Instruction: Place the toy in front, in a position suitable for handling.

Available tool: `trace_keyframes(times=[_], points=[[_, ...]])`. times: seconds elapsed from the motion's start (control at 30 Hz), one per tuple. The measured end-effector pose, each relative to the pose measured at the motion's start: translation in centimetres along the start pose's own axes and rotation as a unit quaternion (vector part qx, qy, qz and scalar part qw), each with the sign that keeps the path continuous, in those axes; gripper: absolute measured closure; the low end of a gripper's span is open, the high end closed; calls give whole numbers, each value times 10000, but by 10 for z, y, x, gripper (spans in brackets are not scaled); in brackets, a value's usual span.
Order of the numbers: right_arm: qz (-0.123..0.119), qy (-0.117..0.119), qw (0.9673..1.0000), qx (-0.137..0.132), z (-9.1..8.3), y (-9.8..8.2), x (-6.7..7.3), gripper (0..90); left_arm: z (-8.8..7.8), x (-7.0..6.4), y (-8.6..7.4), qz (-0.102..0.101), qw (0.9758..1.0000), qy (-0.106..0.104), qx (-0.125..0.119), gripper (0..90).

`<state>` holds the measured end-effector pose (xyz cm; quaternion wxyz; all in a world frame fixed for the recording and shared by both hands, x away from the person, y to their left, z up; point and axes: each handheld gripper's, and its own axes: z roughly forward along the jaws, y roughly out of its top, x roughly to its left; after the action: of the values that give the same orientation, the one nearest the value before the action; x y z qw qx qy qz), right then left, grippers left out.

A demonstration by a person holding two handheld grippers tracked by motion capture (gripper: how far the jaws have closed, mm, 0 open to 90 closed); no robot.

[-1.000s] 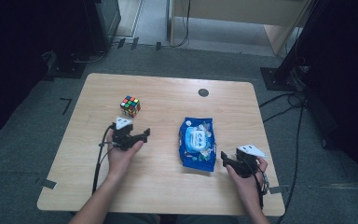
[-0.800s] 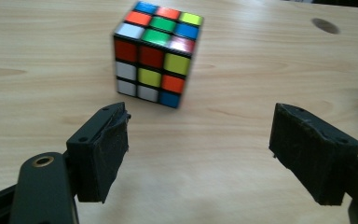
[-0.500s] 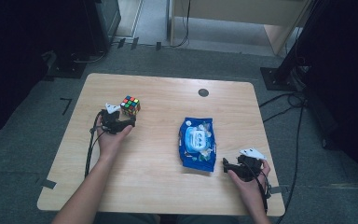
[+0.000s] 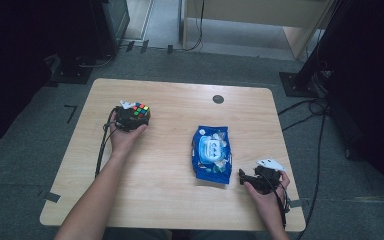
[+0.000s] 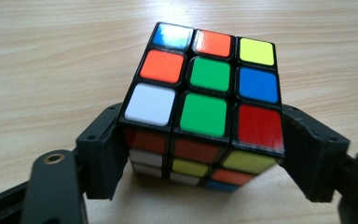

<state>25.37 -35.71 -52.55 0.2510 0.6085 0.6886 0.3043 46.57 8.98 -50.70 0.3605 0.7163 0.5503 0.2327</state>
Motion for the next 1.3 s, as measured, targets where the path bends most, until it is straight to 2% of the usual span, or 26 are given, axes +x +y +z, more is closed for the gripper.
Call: trace_keyframes(times=[0.1, 0.2, 0.27, 0.33, 0.4, 0.6, 0.63, 0.7, 0.8, 0.83, 0.9, 0.93, 0.97, 1.0, 1.03, 1.07, 1.1, 1.23, 1.3], points=[[-1, 3, 10000, -1, 0, 0, 0, 65, 1, -8, 0, 338, 9994, 69, -45, 334], [0, 2, 10000, -2, 0, 0, 0, 66, -1, -13, -1, 548, 9985, -27, -22, 338], [-5, 4, 10000, -3, 0, 0, 0, 68, -4, -16, -2, 585, 9983, -29, -19, 339], [-6, 5, 10000, -4, 0, 0, 0, 68, -10, -21, -3, 610, 9980, -161, -34, 340], [-7, 5, 10000, -4, 0, 0, 0, 68, -14, -24, -4, 636, 9978, -175, -65, 340], [8, 8, 10000, 1, 0, 0, 1, 74, -58, -51, -21, 903, 9943, -552, -111, 340], [-13, 22, 10000, -14, -1, 0, 1, 101, -64, -53, -24, 917, 9938, -608, -129, 340], [-27, 18, 9999, -140, -3, -1, 2, 213, -78, -58, -34, 894, 9933, -724, -118, 340], [-170, -60, 9996, -222, -5, 0, 6, 240, -98, -62, -53, 857, 9921, -915, -99, 340], [-132, -38, 9996, -244, -6, 1, 7, 256, -104, -61, -58, 843, 9916, -980, -71, 340], [-82, 82, 9993, -350, -10, 4, 9, 295, -115, -60, -70, 824, 9916, -996, -76, 340], [-86, 143, 9991, -400, -13, 7, 10, 319, -115, -60, -70, 824, 9916, -996, -76, 340], [-67, 224, 9986, -469, -16, 11, 12, 344, -124, -61, -82, 855, 9909, -1038, -46, 340], [-67, 224, 9986, -469, -16, 11, 12, 344, -124, -61, -82, 855, 9909, -1038, -46, 340], [-79, 446, 9971, -608, -22, 21, 17, 425, -130, -62, -93, 990, 9903, -974, 21, 340], [-79, 446, 9971, -608, -22, 21, 17, 425, -130, -62, -93, 990, 9903, -974, 21, 340], [-87, 676, 9953, -693, -25, 30, 22, 493, -132, -61, -102, 986, 9898, -1024, 52, 340], [-197, 1008, 9923, -685, -22, 48, 32, 642, -131, -57, -112, 854, 9910, -1030, 18, 340], [-216, 1141, 9909, -673, -18, 59, 37, 699, -131, -57, -112, 857, 9912, -1012, 15, 340]])
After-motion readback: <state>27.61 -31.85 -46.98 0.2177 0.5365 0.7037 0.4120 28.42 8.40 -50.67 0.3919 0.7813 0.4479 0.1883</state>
